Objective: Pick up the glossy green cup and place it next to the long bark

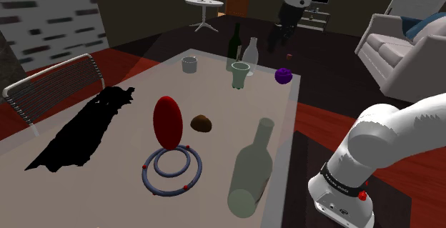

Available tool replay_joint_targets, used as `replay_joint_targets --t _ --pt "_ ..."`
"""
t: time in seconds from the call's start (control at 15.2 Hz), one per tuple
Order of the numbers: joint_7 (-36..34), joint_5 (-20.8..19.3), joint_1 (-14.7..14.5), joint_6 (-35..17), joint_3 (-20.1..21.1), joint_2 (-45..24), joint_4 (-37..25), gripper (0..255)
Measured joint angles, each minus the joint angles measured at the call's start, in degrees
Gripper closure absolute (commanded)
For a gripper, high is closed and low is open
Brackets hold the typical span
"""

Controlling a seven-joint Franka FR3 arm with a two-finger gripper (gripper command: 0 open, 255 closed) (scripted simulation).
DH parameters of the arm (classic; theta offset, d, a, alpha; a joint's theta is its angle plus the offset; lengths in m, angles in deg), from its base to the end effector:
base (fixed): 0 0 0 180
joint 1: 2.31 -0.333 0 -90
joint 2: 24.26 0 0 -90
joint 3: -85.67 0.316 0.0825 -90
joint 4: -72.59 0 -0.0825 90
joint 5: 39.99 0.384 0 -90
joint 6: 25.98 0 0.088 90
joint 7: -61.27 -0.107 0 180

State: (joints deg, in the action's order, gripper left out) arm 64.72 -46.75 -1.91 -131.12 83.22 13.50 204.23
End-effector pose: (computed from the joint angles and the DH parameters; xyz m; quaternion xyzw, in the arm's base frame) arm 0.3668 -0.0315 0.6020 0.9940 0.0181 0.0954 0.0500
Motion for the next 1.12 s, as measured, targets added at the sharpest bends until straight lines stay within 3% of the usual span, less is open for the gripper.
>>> replay_joint_targets --t 0.59,1.12 --pt "1.0 -1.3 0.7 -13.0 -2.2 -18.0 -4.1 0" --pt "3.4 -1.1 1.7 -19.7 -4.2 -34.5 -13.2 0"
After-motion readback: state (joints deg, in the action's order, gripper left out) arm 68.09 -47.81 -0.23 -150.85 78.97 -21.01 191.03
